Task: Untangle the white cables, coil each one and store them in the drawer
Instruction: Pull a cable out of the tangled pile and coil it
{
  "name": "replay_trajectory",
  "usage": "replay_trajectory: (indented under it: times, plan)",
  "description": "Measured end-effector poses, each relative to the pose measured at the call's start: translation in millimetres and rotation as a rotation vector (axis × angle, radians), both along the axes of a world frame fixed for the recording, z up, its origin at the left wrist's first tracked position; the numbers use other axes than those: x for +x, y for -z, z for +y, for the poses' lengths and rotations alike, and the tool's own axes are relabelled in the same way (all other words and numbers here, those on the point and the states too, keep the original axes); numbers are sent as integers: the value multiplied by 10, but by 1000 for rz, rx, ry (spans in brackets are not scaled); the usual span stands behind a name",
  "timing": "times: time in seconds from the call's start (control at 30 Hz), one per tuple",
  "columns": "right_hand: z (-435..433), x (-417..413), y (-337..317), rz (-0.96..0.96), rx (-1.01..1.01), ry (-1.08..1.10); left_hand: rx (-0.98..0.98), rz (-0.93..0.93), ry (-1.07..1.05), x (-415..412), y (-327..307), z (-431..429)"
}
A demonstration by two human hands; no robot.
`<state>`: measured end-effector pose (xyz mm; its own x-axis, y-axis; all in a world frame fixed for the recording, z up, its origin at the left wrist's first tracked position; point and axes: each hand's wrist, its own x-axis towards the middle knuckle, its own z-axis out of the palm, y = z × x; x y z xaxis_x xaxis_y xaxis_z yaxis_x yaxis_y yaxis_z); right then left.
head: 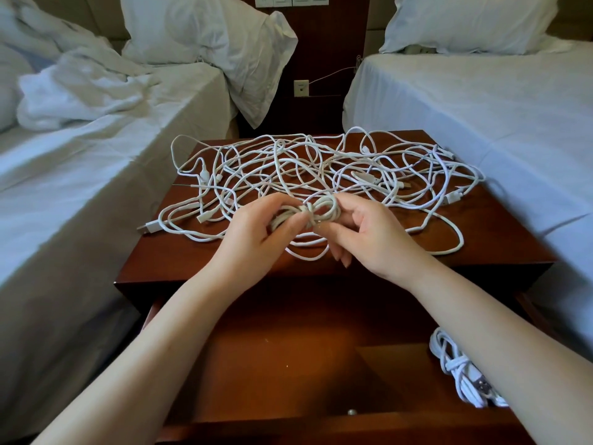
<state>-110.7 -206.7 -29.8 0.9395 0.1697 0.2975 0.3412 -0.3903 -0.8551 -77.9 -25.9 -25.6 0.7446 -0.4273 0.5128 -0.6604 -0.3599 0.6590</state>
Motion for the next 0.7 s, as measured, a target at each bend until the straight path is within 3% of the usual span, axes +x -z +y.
replay_trajectory:
  times: [0.17,0.27,0.6,0.7]
  plan:
    - [32,-3,29,-118,-4,133,-74,78,-86,-19,29,-48]
    - [69,-6,62,-272,-113,212,-76,101,-121,-31,27,-57]
    - [-37,114,113,-623,-536,296,38,-100,-177,8,58,-17]
    - [-32,139,89,-651,-590,340,60,-131,-199,11,57,-14]
